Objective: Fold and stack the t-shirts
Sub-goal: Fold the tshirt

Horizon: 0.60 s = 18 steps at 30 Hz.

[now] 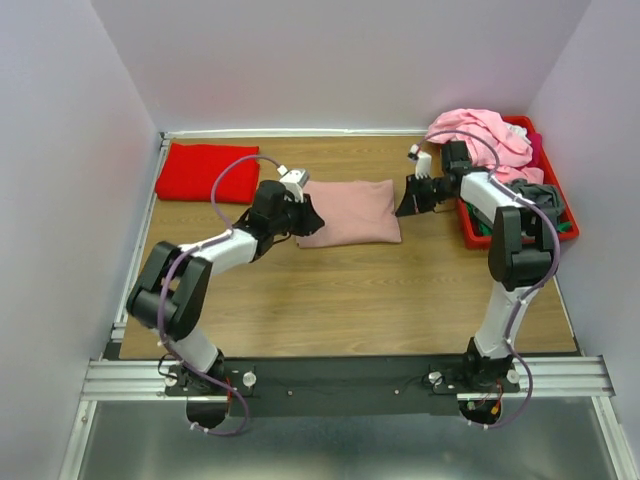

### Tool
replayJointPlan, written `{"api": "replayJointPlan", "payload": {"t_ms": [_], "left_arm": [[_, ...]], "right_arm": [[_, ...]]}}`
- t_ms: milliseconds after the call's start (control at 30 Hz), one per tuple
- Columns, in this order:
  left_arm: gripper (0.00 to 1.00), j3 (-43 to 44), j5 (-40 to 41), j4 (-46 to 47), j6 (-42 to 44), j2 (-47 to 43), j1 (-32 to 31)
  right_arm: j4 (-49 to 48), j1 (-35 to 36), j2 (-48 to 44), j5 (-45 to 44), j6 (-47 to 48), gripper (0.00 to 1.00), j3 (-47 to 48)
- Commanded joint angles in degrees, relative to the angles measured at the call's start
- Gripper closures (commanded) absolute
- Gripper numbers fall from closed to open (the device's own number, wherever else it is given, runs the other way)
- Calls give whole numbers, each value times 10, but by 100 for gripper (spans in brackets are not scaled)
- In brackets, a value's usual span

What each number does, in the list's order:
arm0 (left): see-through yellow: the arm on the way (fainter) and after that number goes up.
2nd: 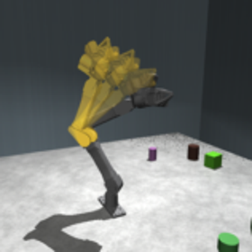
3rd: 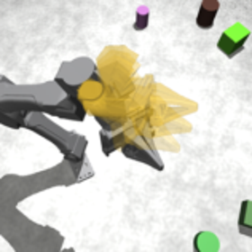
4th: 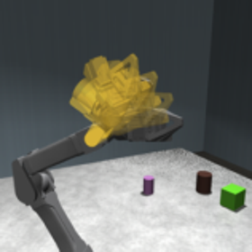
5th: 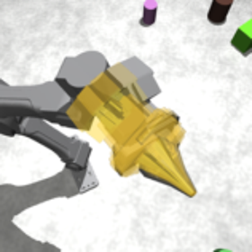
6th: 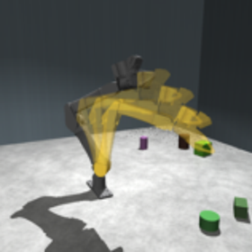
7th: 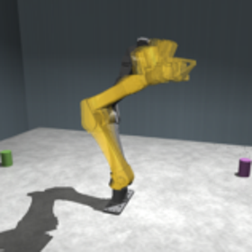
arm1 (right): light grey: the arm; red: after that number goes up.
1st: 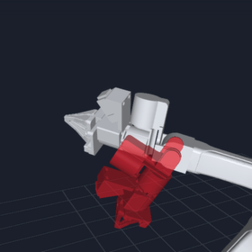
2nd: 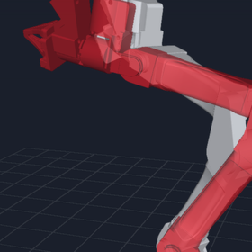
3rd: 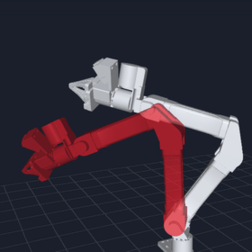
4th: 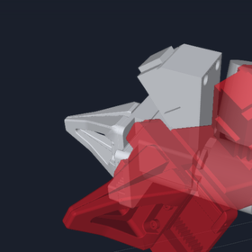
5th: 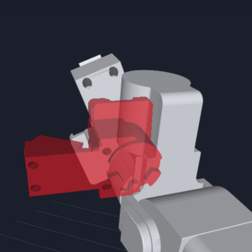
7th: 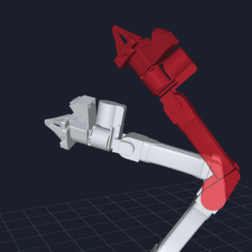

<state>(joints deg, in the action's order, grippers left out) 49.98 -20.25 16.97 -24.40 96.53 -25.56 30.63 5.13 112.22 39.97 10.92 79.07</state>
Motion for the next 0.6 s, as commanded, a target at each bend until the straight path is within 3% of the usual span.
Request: {"api": "replayJointPlan", "payload": {"t_ms": [0,200,567], "left_arm": [[69,6,10,-8,30,-72,3],[69,14,-53,14,24,-34,3],[69,26,-50,15,24,53,3]], "right_arm": [[2,-2,27,56,-10,91,74],[1,-2,155,73,-78,89,193],[-16,-2,280,-54,-201,87,348]]}}
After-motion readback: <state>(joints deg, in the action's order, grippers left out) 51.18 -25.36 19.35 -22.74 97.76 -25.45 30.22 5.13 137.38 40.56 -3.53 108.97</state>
